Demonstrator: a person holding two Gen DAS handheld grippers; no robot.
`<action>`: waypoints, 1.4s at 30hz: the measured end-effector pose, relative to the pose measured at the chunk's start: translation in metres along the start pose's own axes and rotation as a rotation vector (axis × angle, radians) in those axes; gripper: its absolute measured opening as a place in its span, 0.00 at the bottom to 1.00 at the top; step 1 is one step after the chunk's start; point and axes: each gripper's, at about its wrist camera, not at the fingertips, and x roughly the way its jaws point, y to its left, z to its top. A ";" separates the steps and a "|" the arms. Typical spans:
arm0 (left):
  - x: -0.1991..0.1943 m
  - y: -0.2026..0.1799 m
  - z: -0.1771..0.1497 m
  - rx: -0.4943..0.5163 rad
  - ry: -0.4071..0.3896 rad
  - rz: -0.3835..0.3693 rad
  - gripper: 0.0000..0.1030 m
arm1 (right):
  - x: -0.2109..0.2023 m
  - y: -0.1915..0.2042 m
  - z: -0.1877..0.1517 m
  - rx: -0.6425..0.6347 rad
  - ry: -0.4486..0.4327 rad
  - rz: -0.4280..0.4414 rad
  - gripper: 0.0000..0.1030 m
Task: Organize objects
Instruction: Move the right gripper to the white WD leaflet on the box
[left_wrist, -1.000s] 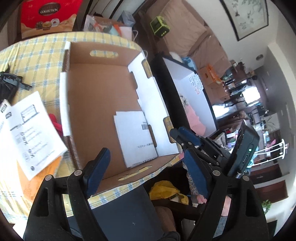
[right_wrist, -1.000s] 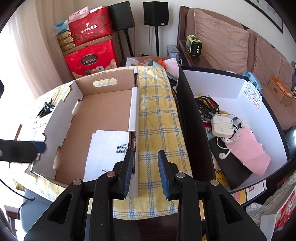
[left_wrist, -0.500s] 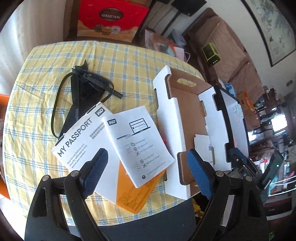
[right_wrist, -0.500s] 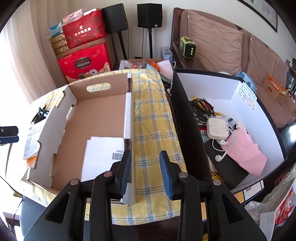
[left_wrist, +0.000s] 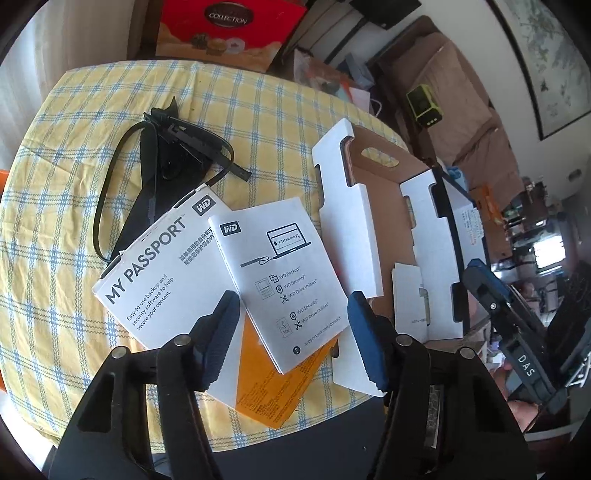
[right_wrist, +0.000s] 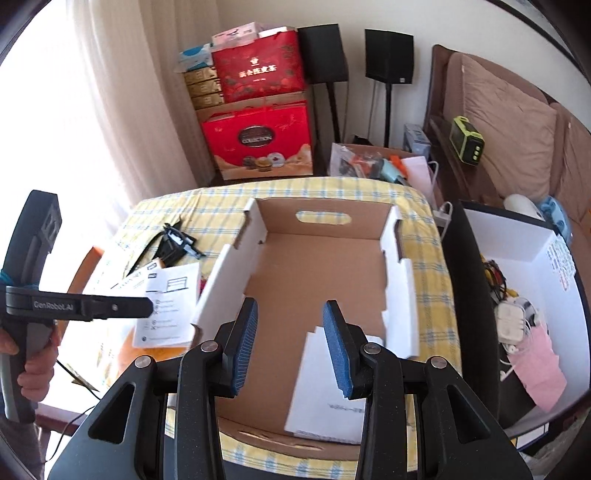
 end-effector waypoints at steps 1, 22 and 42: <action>0.000 0.001 0.000 -0.001 0.000 0.001 0.55 | 0.004 0.006 0.004 -0.007 0.006 0.020 0.36; -0.009 0.017 -0.008 -0.005 -0.027 -0.036 0.46 | 0.116 0.083 0.047 -0.102 0.230 0.219 0.28; -0.006 0.013 -0.010 0.029 -0.051 -0.022 0.40 | 0.142 0.094 0.042 -0.049 0.377 0.264 0.26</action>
